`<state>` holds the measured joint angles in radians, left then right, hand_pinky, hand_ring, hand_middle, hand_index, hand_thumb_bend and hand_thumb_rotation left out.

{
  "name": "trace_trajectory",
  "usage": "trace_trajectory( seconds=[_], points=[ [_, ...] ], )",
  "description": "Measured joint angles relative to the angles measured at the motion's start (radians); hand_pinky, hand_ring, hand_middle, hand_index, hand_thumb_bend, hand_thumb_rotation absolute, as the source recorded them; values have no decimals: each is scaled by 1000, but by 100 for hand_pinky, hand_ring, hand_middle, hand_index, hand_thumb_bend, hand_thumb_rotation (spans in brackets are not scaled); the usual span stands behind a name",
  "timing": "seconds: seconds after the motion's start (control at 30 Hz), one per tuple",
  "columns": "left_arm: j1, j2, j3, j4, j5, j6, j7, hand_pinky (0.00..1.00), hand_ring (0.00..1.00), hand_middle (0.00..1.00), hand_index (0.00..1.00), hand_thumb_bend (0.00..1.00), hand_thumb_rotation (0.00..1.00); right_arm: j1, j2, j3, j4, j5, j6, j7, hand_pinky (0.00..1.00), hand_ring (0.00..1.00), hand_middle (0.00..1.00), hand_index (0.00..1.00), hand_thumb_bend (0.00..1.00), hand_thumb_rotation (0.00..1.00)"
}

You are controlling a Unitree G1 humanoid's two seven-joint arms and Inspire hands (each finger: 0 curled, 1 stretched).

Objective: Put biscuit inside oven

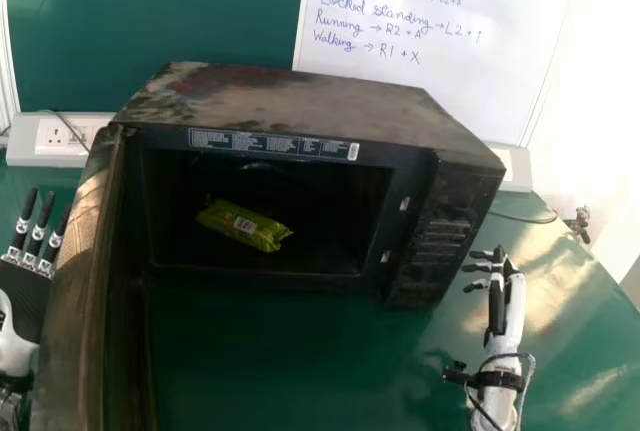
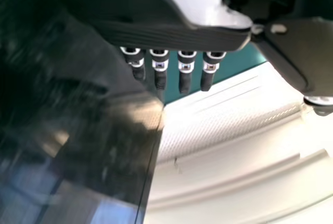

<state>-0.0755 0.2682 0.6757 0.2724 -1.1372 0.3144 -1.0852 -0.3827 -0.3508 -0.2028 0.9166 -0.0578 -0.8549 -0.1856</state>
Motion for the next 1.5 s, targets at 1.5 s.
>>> trace_trajectory(
  seconds=[1.5],
  points=[
    [-30,64,-158,41,233,-159,-396,0,12,24,47,49,7,6,8,5,-16,-6,1,10,30,34,41,52,57,84]
  ],
)
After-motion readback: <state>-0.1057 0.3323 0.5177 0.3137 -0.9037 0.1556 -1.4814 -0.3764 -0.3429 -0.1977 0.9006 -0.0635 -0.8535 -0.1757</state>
